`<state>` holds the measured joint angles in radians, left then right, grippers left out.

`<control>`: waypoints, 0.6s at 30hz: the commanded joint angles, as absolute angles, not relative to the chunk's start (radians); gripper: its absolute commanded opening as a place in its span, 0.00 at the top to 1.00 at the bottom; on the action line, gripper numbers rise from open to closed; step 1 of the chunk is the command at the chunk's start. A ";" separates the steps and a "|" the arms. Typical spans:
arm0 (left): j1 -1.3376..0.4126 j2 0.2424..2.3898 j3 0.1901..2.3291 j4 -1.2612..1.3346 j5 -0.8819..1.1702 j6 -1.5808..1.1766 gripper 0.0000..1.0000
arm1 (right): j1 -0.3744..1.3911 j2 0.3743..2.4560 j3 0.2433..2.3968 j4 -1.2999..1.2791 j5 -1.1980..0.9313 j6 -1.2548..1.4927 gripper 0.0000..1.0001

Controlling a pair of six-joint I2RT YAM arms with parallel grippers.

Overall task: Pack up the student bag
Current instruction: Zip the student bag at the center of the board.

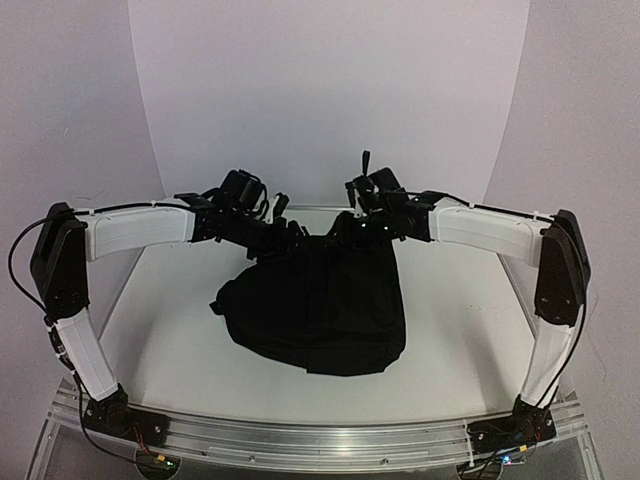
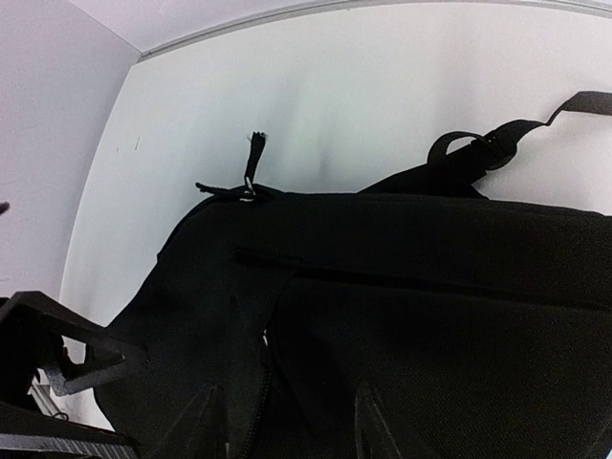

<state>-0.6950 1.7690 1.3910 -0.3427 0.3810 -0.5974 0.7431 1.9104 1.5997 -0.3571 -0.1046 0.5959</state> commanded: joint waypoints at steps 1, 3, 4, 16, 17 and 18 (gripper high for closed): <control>-0.692 1.835 1.515 -0.385 0.341 -0.539 0.32 | 0.731 1.946 1.654 -0.330 -0.140 0.575 0.61; -0.690 1.871 1.545 -0.379 0.345 -0.541 0.33 | 0.730 1.956 1.661 -0.329 -0.149 0.572 0.63; -0.690 1.884 1.555 -0.374 0.345 -0.543 0.34 | 0.730 1.960 1.662 -0.329 -0.152 0.572 0.64; -0.665 2.001 1.604 -0.287 0.351 -0.604 0.46 | 0.727 1.942 1.636 -0.296 -0.192 0.538 1.00; -0.662 2.005 1.601 -0.280 0.350 -0.611 0.47 | 0.727 1.931 1.621 -0.288 -0.197 0.538 1.00; -0.659 2.006 1.598 -0.270 0.350 -0.619 0.47 | 0.727 1.920 1.603 -0.281 -0.201 0.538 1.00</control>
<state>-0.6790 1.9898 1.5545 -0.3310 0.3649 -0.5864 0.7292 1.9560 1.6229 -0.3356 -0.1744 0.5597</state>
